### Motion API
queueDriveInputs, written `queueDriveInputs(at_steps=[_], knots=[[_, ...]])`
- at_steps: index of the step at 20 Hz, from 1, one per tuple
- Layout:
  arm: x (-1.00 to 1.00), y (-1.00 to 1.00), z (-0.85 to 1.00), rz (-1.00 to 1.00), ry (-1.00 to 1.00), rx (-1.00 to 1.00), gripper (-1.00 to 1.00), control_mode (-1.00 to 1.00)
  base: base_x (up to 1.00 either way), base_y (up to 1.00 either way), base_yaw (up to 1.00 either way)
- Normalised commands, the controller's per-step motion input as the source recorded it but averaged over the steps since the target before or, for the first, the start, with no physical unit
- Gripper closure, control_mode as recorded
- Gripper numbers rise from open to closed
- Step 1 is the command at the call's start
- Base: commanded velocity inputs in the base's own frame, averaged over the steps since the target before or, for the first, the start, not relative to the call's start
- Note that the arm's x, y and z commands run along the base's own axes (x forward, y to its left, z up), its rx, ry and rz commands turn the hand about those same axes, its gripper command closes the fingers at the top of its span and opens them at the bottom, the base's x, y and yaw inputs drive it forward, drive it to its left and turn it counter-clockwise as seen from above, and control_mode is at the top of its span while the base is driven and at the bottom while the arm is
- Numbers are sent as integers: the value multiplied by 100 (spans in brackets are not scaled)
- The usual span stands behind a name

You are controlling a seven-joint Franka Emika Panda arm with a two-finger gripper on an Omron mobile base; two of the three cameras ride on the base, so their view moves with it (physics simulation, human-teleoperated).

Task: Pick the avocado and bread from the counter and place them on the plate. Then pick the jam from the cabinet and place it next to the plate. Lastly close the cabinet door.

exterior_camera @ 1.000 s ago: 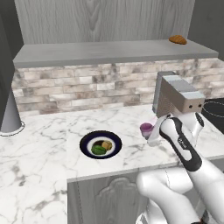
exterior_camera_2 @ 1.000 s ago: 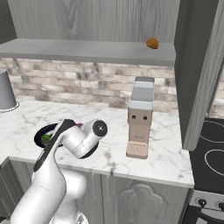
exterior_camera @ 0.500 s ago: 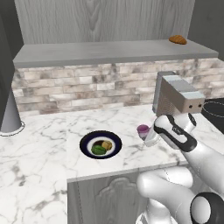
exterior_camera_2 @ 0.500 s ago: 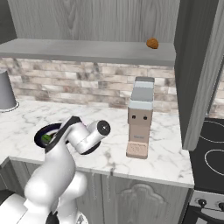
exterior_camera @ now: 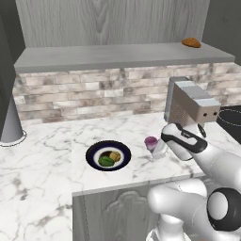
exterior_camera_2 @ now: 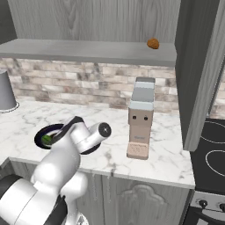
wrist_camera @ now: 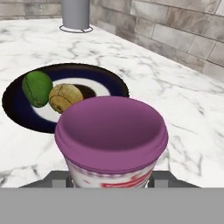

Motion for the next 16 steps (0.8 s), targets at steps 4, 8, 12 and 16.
queueDriveInputs(at_steps=[4,8,12,16], knots=[[3,2,-28,0,0,0,100,-100,0,0,0],[0,21,-13,0,0,1,100,-100,0,0,0],[0,30,-3,0,0,1,100,-100,0,0,0],[0,25,-6,0,0,1,100,-100,0,0,0]])
